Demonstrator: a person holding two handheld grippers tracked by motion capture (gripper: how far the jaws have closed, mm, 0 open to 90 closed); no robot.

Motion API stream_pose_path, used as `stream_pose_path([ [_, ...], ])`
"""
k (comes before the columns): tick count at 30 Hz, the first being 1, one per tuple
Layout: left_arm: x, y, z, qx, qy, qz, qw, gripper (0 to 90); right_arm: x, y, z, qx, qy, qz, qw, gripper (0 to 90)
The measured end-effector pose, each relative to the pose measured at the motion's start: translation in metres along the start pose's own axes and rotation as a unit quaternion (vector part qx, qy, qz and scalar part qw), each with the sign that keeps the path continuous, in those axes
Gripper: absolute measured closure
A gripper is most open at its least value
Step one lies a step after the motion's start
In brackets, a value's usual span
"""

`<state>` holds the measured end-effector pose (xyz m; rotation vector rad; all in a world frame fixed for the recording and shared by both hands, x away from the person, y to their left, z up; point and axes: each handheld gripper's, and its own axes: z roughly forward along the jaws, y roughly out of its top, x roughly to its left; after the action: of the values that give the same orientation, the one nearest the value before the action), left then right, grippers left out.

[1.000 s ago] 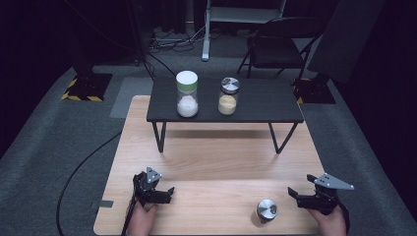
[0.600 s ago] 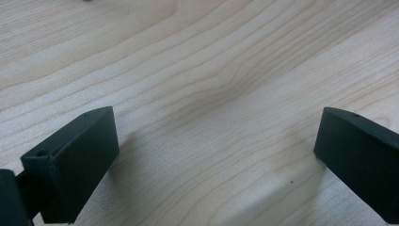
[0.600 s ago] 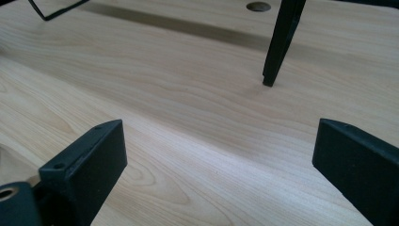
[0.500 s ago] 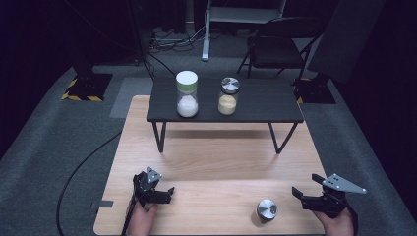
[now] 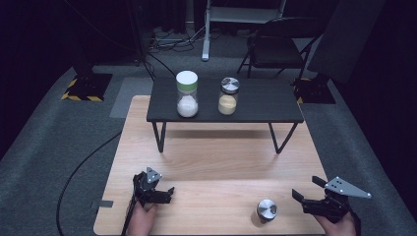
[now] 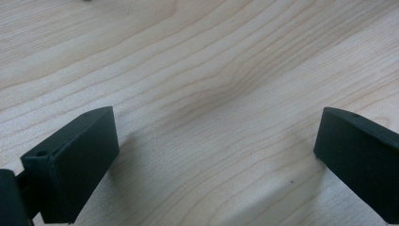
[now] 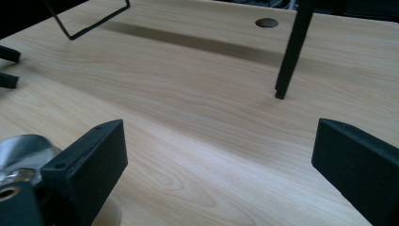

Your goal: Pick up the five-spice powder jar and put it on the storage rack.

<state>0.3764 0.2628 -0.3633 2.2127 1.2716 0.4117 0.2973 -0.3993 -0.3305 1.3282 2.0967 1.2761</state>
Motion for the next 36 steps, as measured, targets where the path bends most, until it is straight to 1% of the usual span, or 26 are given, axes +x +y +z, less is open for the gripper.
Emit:
stream_pose_path([
  [4,0.0,0.0,0.0,0.0,0.0,0.0,1.0,0.3,0.007,0.001,-0.001,-0.003,0.014,-0.009,0.9999,3.4],
  [7,0.0,0.0,0.0,0.0,0.0,0.0,1.0,0.3,0.013,0.002,-0.002,-0.004,0.02,-0.013,0.9997,3.4],
  [10,0.0,0.0,0.0,0.0,0.0,0.0,1.0,0.3,0.02,0.003,-0.001,-0.004,0.022,-0.016,0.9996,3.5],
  [15,0.0,0.0,0.0,0.0,0.0,0.0,1.0,0.3,0.028,0.004,-0.001,-0.005,0.026,-0.01,0.9996,3.4],
  [17,0.0,0.0,0.0,0.0,0.0,0.0,1.0,0.3,0.031,0.004,0.0,-0.004,0.029,-0.013,0.9995,3.4],
  [20,0.0,0.0,0.0,0.0,0.0,0.0,1.0,0.3,0.038,0.004,0.001,-0.004,0.028,-0.02,0.9994,3.4],
  [23,0.0,0.0,0.0,0.0,0.0,0.0,1.0,0.3,0.042,0.004,0.003,-0.004,0.031,-0.018,0.9993,3.5],
  [26,0.0,0.0,0.0,0.0,0.0,0.0,1.0,0.3,0.048,0.005,0.004,-0.006,0.04,-0.023,0.9989,3.5],
  [31,0.0,0.0,0.0,0.0,0.0,0.0,1.0,0.3,0.055,0.006,0.006,-0.009,0.047,-0.03,0.9984,3.4],
  [34,0.0,0.0,0.0,0.0,0.0,0.0,1.0,0.3,0.056,0.006,0.006,-0.008,0.056,-0.028,0.998,3.4],
  [36,0.0,0.0,0.0,0.0,0.0,0.0,1.0,0.3,0.059,0.006,0.007,-0.007,0.058,-0.03,0.9979,3.4],
])
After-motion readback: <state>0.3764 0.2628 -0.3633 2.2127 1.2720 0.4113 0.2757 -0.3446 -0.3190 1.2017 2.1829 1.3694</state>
